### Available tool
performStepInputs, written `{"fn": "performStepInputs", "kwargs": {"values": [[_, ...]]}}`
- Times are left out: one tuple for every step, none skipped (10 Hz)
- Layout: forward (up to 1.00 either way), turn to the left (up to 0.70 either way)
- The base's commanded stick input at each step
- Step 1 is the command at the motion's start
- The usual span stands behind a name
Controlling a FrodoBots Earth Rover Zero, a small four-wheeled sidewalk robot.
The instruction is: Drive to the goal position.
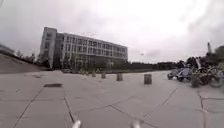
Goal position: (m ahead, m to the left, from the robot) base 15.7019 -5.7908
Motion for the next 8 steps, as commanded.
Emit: {"fn": "performStepInputs", "kwargs": {"values": [[0.70, 0.00], [0.70, 0.00], [0.70, 0.00], [0.70, 0.00], [0.70, 0.00], [0.70, 0.00], [0.70, 0.00], [0.70, 0.00]]}}
